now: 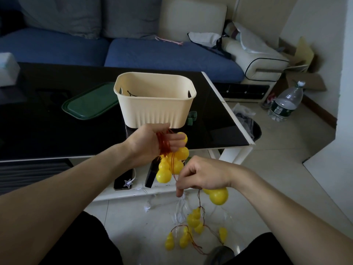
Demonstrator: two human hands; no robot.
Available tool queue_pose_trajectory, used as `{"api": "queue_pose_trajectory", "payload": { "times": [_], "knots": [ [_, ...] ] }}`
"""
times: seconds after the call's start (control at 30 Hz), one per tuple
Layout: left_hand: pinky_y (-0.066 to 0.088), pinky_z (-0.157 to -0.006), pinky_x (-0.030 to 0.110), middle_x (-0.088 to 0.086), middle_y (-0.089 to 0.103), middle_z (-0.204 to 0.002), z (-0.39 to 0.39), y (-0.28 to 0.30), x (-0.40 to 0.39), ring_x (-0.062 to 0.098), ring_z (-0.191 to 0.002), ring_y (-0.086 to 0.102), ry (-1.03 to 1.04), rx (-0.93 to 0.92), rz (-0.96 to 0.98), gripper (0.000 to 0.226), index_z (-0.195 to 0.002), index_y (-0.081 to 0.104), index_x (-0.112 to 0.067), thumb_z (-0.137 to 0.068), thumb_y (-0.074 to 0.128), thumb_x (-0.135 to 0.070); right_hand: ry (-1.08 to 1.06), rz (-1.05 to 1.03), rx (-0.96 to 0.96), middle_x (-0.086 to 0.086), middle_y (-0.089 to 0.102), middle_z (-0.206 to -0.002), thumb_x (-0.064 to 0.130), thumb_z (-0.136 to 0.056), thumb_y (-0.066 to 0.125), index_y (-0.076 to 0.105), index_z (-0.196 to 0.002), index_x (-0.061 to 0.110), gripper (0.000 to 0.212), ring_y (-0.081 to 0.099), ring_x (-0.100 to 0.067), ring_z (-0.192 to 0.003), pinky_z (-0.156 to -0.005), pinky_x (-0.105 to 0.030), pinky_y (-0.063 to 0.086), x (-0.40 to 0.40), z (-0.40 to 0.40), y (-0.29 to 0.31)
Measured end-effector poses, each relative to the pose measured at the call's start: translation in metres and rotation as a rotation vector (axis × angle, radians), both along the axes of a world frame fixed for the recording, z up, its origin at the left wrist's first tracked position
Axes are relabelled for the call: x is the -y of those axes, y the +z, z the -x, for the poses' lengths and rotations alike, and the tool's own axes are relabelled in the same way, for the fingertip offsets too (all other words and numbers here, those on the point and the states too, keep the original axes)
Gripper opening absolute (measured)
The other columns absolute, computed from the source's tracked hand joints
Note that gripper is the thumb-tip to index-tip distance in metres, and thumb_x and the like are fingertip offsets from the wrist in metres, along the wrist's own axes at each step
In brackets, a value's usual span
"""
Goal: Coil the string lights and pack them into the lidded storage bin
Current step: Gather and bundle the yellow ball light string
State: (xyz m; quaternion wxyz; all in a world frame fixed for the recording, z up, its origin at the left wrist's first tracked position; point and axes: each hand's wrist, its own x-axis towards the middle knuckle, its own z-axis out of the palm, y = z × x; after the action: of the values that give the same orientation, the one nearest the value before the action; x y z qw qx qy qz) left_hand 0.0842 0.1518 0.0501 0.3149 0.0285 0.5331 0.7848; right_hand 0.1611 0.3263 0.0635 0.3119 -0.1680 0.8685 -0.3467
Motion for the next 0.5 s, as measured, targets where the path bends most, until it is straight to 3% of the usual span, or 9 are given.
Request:
{"api": "queue_pose_trajectory", "payload": {
  "times": [0.07,0.1,0.2,0.27,0.37,0.5],
  "knots": [
    [0.041,-0.054,0.03,0.012,0.062,-0.067,-0.001,-0.005,0.0,0.021,-0.048,0.05,-0.014,-0.03,0.148,0.025,-0.081,0.048,-0.01,-0.102,0.042,-0.023,0.021,0.008,-0.004,0.022,0.05,-0.044,0.02,-0.1,0.06,0.077,-0.1,0.003,0.024,0.052,0.004,-0.048,-0.052,-0.007,0.036,0.003,-0.002,0.002],
    [0.033,-0.046,0.026,0.007,0.051,-0.056,0.0,-0.008,0.0,0.018,-0.041,0.038,-0.012,-0.035,0.205,0.029,-0.076,0.044,-0.012,-0.102,0.042,-0.026,0.004,0.037,-0.001,0.018,0.049,-0.045,0.024,-0.1,0.061,0.077,-0.097,0.004,0.026,0.049,0.0,-0.046,-0.052,-0.01,0.035,0.004,-0.003,0.003],
    [0.019,-0.039,0.019,-0.001,0.026,-0.047,0.004,-0.015,0.001,0.013,-0.037,0.018,0.001,-0.096,0.352,0.039,-0.067,0.037,-0.016,-0.104,0.039,-0.027,-0.183,0.184,-0.081,0.004,0.042,-0.048,0.035,-0.1,0.059,0.076,-0.078,0.009,0.038,0.037,-0.012,-0.048,-0.054,-0.025,0.034,0.0,-0.001,0.0],
    [0.017,-0.042,0.021,-0.002,0.025,-0.044,0.007,-0.019,0.003,0.013,-0.039,0.018,-0.003,-0.186,0.456,0.043,-0.064,0.034,-0.017,-0.105,0.039,-0.027,-0.358,0.279,-0.189,-0.004,0.039,-0.048,0.031,-0.1,0.059,0.073,-0.066,0.01,0.042,0.034,-0.021,-0.05,-0.056,-0.032,0.032,-0.008,0.004,-0.001],
    [0.022,-0.047,0.026,-0.002,0.033,-0.044,0.009,-0.024,0.007,0.016,-0.044,0.024,0.007,-0.279,0.6,0.043,-0.064,0.035,-0.015,-0.105,0.04,-0.025,-0.527,0.438,-0.25,-0.004,0.035,-0.042,0.014,-0.098,0.06,0.065,-0.055,0.005,0.045,0.031,-0.017,-0.045,-0.055,-0.032,0.029,-0.02,0.007,0.001],
    [0.028,-0.047,0.027,0.005,0.04,-0.055,0.013,-0.028,0.009,0.019,-0.045,0.032,0.044,-0.263,0.625,0.037,-0.07,0.04,-0.013,-0.105,0.041,-0.026,-0.461,0.444,-0.198,-0.001,0.042,-0.041,0.006,-0.096,0.059,0.064,-0.052,0.007,0.045,0.034,-0.013,-0.043,-0.051,-0.026,0.03,-0.022,0.005,0.0]
  ]
}}
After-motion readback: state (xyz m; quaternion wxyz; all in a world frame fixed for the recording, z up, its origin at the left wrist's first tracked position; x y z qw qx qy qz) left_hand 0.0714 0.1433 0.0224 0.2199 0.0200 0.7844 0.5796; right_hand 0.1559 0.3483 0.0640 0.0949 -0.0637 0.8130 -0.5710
